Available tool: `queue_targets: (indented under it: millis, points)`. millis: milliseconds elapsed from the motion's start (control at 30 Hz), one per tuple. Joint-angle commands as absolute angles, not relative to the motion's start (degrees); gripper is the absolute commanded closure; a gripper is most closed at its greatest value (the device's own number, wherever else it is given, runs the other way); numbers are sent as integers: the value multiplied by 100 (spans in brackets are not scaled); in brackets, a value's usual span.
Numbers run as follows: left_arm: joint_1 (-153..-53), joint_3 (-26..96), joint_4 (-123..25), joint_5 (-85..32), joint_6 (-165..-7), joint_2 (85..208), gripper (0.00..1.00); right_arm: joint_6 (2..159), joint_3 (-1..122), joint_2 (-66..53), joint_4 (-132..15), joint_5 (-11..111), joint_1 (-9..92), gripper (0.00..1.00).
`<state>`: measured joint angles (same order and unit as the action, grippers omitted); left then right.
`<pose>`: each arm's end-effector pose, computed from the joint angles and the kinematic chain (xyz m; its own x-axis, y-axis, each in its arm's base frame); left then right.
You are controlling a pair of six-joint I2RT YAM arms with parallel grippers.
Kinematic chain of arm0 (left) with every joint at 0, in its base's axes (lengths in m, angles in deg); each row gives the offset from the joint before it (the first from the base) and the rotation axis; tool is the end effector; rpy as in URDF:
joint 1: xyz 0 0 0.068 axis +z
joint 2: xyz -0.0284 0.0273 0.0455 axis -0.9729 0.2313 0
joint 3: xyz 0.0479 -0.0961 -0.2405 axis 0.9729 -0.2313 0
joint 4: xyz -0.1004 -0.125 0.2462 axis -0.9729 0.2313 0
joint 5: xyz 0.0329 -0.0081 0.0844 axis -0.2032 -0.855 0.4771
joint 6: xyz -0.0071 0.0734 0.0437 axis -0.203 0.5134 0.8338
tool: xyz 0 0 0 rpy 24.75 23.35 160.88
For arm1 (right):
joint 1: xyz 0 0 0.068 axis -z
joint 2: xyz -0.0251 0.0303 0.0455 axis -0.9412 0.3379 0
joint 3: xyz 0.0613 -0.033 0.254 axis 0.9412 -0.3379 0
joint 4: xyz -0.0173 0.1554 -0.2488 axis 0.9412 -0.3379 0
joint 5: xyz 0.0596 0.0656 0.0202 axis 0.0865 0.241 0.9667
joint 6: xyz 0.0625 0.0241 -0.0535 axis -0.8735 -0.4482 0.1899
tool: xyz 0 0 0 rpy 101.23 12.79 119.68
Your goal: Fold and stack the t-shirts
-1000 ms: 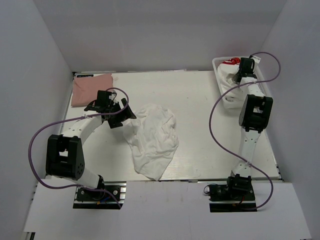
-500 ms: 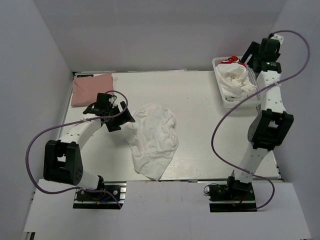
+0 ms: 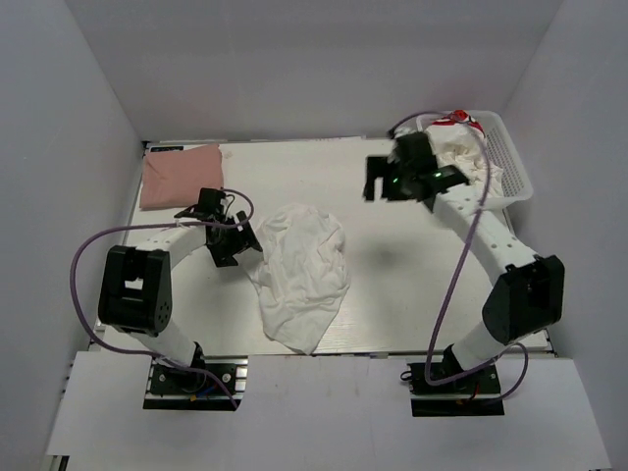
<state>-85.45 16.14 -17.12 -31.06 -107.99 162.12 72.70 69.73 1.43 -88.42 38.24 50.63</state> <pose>0.3328 -0.0684 0.1083 -0.8882 -0.4093 -0.2088 -0.3115 0.8704 -0.3813 0.3988 0.1366 0.3206 -0.5929 0.0510 -0.8037 -0.1403 0.9762 0.1654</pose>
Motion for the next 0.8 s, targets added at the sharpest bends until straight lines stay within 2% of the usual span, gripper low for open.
queue_targets:
  millis: [0, 33, 100, 233, 267, 367, 400, 533, 567, 600, 633, 667, 767]
  points:
    - [-8577, 1836, -1950, -2969, -10677, 16344, 12, 7465, 6266, 215, -9582, 3939, 4189, 10]
    - [-8577, 1836, -1950, -2968, -10677, 16440, 14, 7465, 6071, 267, -9565, 3939, 3986, 10]
    - [-8577, 1836, -2029, -2968, -10677, 16624, 26, 7501, 5492, 347, -9548, 4124, 3774, 10]
    - [-8630, 1836, -2222, -3038, -10729, 16687, 39, 7797, 4902, 373, -8961, 4150, 3309, 10]
    - [-8630, 1836, -2362, -3039, -10730, 16687, 43, 7869, 4744, 391, -8767, 4472, 3203, 10]
    - [-8630, 1784, -2521, -3213, -10730, 16749, 66, 8212, 4629, 636, -7997, 5140, 3036, 10]
    - [-8630, 1784, -2522, -3354, -10730, 16801, 77, 8326, 4619, 785, -7844, 5300, 3000, 10]
    - [-8682, 1661, -2522, -3408, -10730, 16635, 92, 8459, 5058, 1269, -7465, 5636, 2912, 11]
    - [-8682, 1660, -2522, -3347, -10730, 16565, 97, 8467, 5094, 1348, -7412, 5609, 2903, 30]
    - [-8682, 1660, -2469, -3346, -10730, 16486, 99, 8467, 5216, 1445, -7429, 5496, 2903, 54]
    - [-8682, 1660, -2469, -3346, -10730, 16320, 100, 8372, 5269, 1472, -7490, 5321, 2929, 84]
    - [-8682, 1660, -2382, -3259, -10730, 16222, 100, 8231, 5322, 1481, -7778, 5180, 2955, 100]
    - [-8682, 1783, -2328, -2970, -10668, 15636, 100, 8256, 5638, 1219, -8105, 4294, 2973, 100]
